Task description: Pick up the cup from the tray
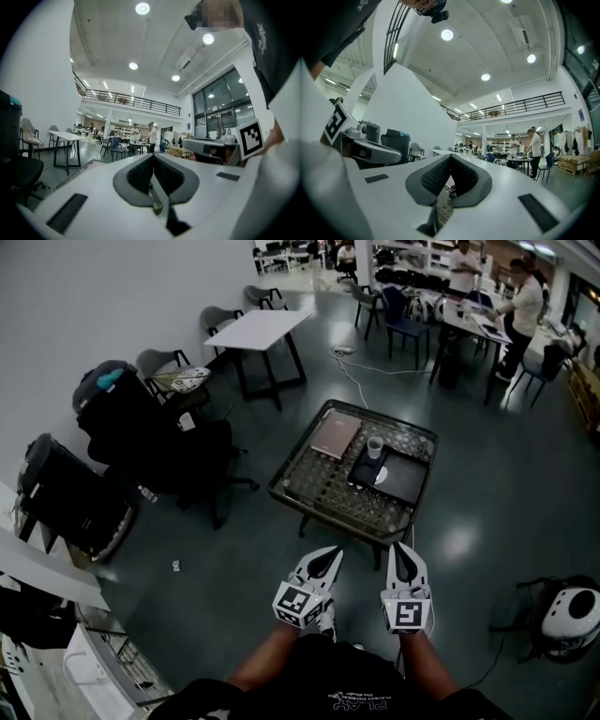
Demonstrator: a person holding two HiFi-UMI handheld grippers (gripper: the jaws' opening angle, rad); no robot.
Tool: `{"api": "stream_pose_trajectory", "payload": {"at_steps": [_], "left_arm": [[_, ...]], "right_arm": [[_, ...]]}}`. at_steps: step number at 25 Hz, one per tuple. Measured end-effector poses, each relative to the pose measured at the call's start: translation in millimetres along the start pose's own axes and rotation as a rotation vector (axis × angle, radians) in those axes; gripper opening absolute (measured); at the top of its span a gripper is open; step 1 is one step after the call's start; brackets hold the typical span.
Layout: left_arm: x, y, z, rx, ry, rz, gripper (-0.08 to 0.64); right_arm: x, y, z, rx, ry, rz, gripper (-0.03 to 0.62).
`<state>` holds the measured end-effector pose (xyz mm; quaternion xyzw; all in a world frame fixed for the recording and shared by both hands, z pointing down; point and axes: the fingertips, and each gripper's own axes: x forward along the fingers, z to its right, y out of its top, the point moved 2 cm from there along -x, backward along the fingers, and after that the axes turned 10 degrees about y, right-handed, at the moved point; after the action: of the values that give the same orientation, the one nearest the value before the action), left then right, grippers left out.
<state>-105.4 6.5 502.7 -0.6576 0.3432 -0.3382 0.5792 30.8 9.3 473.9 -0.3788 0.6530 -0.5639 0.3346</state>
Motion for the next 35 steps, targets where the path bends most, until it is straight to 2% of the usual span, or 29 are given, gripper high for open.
{"api": "stream_pose_trajectory", "payload": {"at_steps": [14,18,28,35], "left_arm": [[40,12,-92,-0.034,-0.038,0.004,0.009],[48,19,-106,-0.037,-0.054,0.012,0.009],[67,21,-118,-0.060,-0.066,0.017,0.009],[94,8,-126,-0.047,-0.069,0.000,0.009]], "right_arm": [[104,-8,-21,0.014,0.008,-0.020,0.008],[120,3,-21,0.005,-0.007,-0.024,0.008],[139,-3,-12,0.023,-0.017,-0.058,0.008],[160,-18,5,0.042,-0.011,-0.040,0.008]]}}
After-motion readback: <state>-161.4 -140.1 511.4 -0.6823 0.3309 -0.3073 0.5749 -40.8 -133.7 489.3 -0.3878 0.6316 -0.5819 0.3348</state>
